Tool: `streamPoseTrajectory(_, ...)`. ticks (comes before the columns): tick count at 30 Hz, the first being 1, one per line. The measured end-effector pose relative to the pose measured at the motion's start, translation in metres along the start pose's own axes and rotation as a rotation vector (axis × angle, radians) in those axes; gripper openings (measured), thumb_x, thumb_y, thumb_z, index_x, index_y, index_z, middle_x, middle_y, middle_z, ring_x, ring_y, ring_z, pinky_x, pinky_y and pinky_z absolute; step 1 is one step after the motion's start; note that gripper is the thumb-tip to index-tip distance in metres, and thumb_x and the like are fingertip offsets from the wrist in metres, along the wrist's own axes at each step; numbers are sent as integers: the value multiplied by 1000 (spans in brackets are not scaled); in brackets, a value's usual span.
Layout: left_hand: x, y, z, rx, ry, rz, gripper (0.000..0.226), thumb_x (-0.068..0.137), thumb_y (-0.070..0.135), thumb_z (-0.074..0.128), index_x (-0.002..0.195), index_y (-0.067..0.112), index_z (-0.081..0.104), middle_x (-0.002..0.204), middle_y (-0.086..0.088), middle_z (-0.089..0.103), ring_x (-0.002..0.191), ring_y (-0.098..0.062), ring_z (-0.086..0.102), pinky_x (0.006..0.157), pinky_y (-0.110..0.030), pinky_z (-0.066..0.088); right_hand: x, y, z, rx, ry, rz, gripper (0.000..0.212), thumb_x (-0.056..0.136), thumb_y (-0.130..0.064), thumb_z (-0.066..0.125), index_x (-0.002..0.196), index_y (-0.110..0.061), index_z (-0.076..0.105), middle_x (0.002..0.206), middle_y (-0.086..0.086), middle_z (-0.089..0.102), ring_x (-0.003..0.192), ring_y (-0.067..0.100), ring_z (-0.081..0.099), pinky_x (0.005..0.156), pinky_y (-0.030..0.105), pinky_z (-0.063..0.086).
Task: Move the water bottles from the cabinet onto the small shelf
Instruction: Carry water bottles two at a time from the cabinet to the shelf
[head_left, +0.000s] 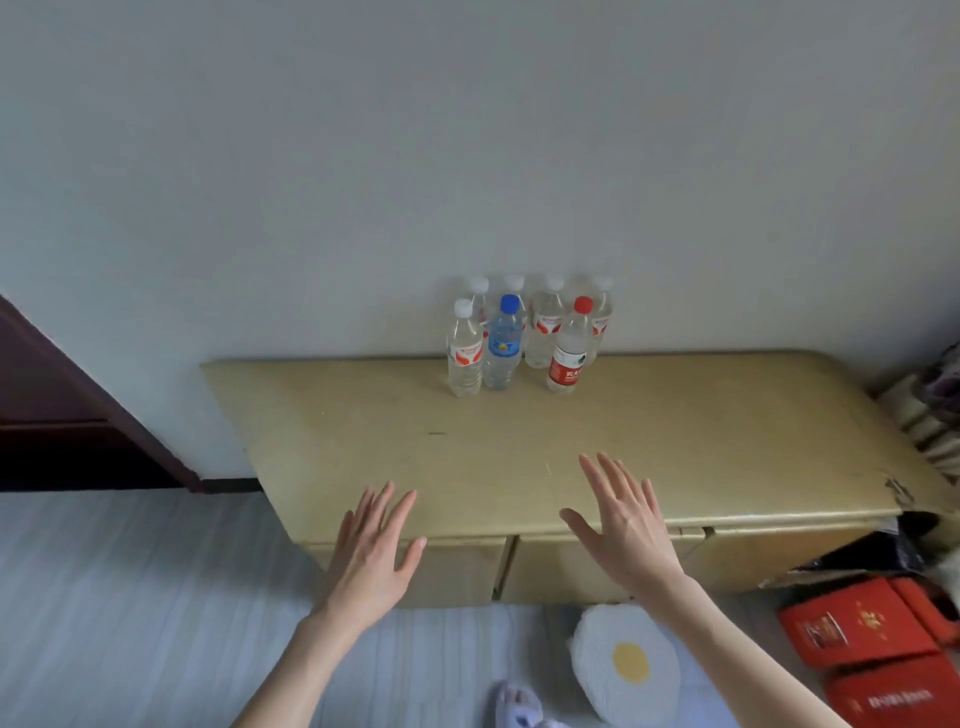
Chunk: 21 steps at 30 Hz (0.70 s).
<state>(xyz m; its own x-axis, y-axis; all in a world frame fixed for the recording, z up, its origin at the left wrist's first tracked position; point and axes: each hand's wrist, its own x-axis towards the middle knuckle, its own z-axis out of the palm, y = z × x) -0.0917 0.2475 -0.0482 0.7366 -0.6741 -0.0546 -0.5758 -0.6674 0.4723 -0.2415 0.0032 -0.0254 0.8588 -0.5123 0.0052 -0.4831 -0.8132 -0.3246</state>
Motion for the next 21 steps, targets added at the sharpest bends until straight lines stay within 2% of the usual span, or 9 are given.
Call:
streamPoseTrajectory(3, 50, -3, 1, 6, 30, -15, 77, 74, 60, 14, 139, 22, 29, 151, -9, 21, 140, -26, 12, 112, -41, 12, 56, 6, 0, 1, -36, -22, 78, 80, -68, 24, 144, -23, 16, 152, 6, 21, 141, 22, 15, 114, 46, 10)
streamPoseTrajectory(5, 85, -3, 0, 23, 53, -27, 76, 75, 58, 16, 138, 20, 31, 150, -11, 25, 139, -28, 17, 112, -44, 17, 99, 9, -2, 1, -66, -48, 70, 88, -56, 38, 144, -22, 14, 153, 5, 18, 141, 22, 13, 115, 44, 8)
streamPoseTrajectory(7, 120, 1, -4, 44, 62, -48, 73, 78, 57, 17, 139, 18, 30, 149, -12, 26, 139, -28, 17, 112, -42, 16, 141, 8, -7, 17, -57, -83, 67, 89, -48, 44, 144, -20, 16, 153, 6, 20, 141, 22, 15, 114, 44, 10)
streamPoseTrajectory(10, 170, 8, -10, 57, 59, -70, 60, 87, 45, 31, 139, 16, 28, 149, -12, 26, 140, -27, 16, 113, -42, 14, 202, 6, -16, 40, -42, -163, 65, 88, -41, 52, 142, -17, 24, 149, 8, 28, 139, 24, 21, 114, 45, 15)
streamPoseTrajectory(12, 199, 12, -12, 70, 61, -65, 55, 90, 38, 37, 139, 15, 28, 149, -13, 27, 139, -28, 18, 113, -44, 15, 241, 5, -19, 45, -64, -206, 64, 88, -40, 50, 142, -16, 24, 149, 9, 28, 139, 25, 20, 114, 47, 14)
streamPoseTrajectory(15, 240, 13, -15, 72, 71, -83, 52, 90, 26, 44, 138, 13, 31, 145, -16, 32, 137, -33, 24, 111, -47, 20, 299, -3, -20, 24, -81, -249, 67, 84, -53, 34, 140, -17, 27, 147, 9, 31, 137, 26, 23, 112, 47, 18)
streamPoseTrajectory(18, 280, 13, -14, 103, 76, -59, 53, 81, 32, 37, 132, 17, 32, 135, -20, 47, 126, -39, 41, 99, -55, 35, 346, -13, -15, 37, -118, -257, 60, 89, -45, 42, 141, -21, 23, 152, 5, 22, 140, 22, 15, 115, 41, 11)
streamPoseTrajectory(20, 305, 15, -12, 79, 64, -37, 54, 80, 32, 36, 131, 20, 26, 137, -19, 45, 127, -38, 40, 99, -53, 36, 371, -22, -14, 20, -159, -279, 59, 91, -40, 44, 142, -21, 20, 153, 4, 17, 141, 21, 11, 115, 38, 7)
streamPoseTrajectory(21, 316, 16, -11, 66, 59, -28, 54, 80, 33, 35, 132, 22, 23, 138, -18, 43, 129, -37, 38, 101, -51, 35, 382, -27, -15, 10, -175, -283, 58, 92, -37, 44, 142, -20, 21, 152, 5, 20, 140, 22, 15, 114, 37, 10)
